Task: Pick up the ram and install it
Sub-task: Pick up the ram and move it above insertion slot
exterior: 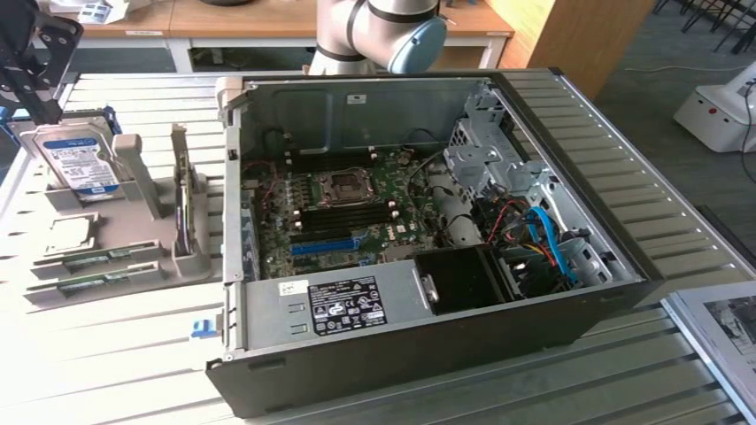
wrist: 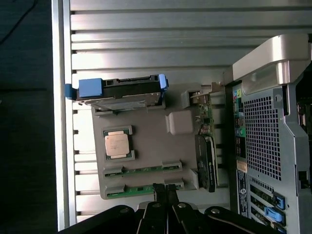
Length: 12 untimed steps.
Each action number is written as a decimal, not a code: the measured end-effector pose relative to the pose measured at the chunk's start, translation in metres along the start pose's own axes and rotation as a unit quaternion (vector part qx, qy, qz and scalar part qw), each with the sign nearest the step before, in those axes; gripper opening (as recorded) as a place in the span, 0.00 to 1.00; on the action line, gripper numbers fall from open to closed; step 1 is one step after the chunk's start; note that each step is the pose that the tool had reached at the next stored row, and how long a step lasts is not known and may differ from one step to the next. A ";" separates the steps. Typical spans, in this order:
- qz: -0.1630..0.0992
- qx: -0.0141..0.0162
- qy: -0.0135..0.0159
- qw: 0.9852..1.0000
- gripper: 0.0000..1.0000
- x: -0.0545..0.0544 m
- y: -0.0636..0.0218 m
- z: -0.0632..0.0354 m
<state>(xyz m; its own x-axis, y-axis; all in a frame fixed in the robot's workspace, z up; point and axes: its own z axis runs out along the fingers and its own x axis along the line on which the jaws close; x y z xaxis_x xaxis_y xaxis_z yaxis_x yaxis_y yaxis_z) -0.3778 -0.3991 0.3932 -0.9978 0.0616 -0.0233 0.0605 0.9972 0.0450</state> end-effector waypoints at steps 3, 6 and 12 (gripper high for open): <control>-0.010 0.000 0.000 1.000 0.14 0.000 0.0000 0.0000; -0.024 -0.001 0.001 1.000 0.14 0.000 0.0000 0.0000; -0.058 -0.001 0.003 0.998 0.14 0.000 0.0000 0.0000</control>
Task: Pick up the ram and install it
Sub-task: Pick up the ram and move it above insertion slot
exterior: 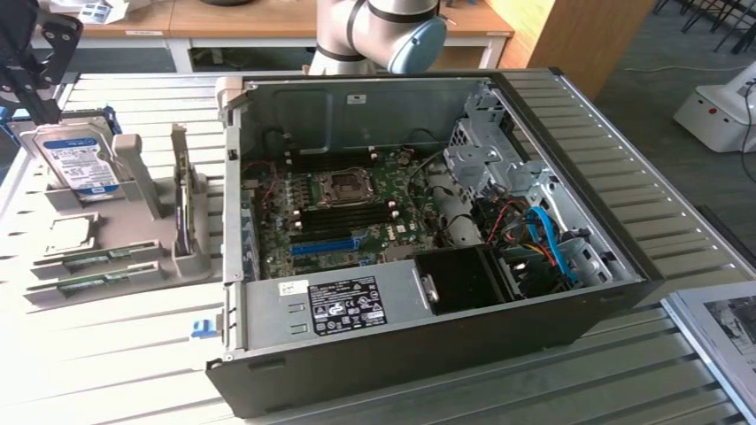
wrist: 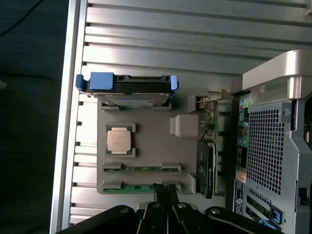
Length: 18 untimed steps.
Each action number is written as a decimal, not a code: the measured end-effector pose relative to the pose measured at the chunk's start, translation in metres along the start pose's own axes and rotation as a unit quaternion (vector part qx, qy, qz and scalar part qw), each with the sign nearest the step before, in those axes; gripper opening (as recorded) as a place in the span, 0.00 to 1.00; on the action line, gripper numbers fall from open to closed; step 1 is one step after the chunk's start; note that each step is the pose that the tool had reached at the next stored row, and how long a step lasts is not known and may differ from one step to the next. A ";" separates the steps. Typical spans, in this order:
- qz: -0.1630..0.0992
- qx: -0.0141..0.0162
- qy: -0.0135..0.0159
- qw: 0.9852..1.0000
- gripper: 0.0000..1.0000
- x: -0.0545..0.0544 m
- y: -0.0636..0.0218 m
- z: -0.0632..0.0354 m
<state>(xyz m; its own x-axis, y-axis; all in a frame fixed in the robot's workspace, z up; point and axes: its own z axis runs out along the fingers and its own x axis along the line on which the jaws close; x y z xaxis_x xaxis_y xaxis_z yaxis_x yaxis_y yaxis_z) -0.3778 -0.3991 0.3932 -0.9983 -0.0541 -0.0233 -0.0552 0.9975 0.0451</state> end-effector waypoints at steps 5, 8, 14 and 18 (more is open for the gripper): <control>-0.029 -0.001 0.001 1.000 0.14 0.000 0.0000 0.0000; -0.045 -0.001 0.002 0.999 0.14 0.000 0.0000 0.0000; -0.077 -0.002 0.003 0.997 0.14 0.000 0.0000 0.0000; -0.099 -0.002 0.004 0.995 0.14 0.000 0.0000 0.0000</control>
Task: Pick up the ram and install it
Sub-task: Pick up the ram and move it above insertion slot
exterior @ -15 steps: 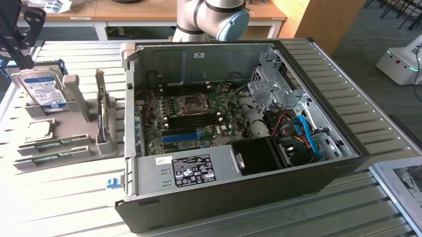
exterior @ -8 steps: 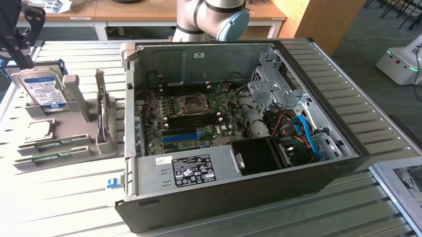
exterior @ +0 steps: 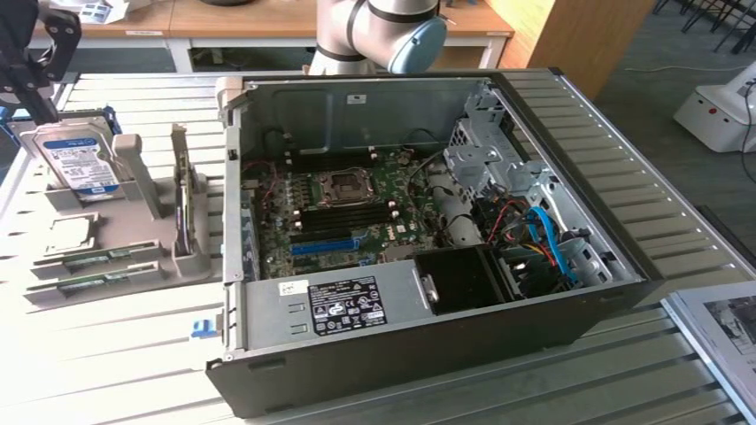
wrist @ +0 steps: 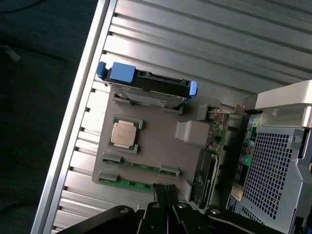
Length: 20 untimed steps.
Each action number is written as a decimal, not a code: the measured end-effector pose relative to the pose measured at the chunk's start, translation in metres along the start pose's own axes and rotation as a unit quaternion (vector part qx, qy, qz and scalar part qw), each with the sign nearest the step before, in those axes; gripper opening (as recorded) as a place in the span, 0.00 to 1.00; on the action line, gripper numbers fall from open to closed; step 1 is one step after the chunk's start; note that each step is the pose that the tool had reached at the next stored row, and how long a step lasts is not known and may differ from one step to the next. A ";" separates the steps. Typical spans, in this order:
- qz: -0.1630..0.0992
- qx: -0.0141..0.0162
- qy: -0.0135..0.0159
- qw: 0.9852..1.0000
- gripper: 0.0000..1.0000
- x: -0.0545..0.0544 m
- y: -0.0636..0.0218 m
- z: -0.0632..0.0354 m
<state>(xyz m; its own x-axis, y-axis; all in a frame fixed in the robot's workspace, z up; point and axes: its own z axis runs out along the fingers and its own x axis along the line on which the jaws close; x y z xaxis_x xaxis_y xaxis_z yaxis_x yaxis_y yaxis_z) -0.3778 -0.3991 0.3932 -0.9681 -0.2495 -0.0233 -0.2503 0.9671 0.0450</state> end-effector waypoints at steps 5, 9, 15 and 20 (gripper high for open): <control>-0.031 -0.001 0.001 1.000 0.14 0.000 0.0000 0.0000; -0.055 -0.001 0.002 0.998 0.14 0.000 0.0000 0.0000; -0.092 -0.002 0.004 0.996 0.14 0.000 0.0000 0.0000; -0.123 -0.003 0.006 0.992 0.14 0.000 0.0000 0.0000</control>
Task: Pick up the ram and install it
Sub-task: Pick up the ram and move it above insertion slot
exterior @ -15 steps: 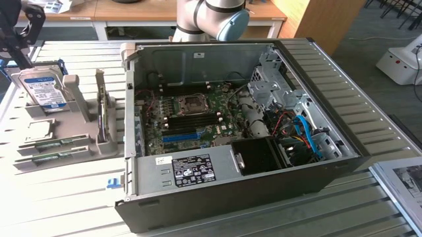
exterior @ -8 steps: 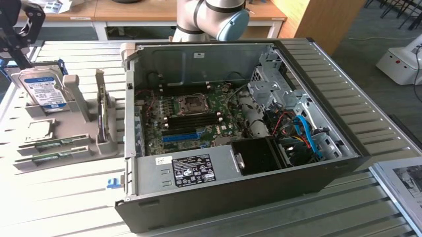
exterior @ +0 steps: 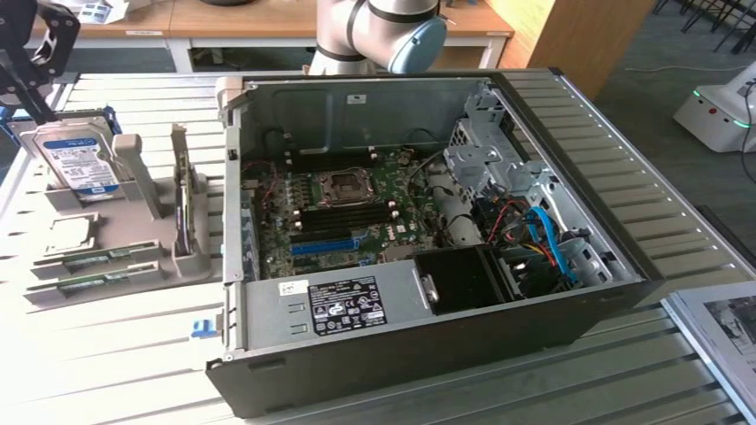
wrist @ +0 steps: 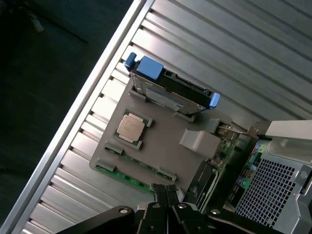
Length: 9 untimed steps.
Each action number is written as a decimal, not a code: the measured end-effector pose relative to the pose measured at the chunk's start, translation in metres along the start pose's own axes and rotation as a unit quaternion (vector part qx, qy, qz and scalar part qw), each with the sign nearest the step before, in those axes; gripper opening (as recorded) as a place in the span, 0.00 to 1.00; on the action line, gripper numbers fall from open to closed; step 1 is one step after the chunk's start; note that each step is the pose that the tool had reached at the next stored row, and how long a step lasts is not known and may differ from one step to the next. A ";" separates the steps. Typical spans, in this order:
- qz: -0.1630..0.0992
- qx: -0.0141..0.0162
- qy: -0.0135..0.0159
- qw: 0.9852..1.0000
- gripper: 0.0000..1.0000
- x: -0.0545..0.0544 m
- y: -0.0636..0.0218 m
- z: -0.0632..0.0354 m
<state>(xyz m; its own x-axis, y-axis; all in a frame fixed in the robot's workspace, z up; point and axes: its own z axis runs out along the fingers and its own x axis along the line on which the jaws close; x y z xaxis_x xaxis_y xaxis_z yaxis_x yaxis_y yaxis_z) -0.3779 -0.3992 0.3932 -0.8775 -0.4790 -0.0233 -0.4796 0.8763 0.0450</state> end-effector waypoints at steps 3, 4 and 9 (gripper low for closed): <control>-0.019 0.000 0.001 1.000 0.14 0.000 0.0000 0.0000; -0.025 -0.001 0.001 1.000 0.14 0.000 0.0000 0.0000; -0.056 -0.001 0.003 0.998 0.14 0.000 0.0000 0.0000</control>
<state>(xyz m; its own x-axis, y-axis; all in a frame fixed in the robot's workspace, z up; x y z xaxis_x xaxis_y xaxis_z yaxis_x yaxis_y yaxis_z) -0.3780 -0.3991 0.3932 -0.8178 -0.5751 -0.0233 -0.5755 0.8166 0.0450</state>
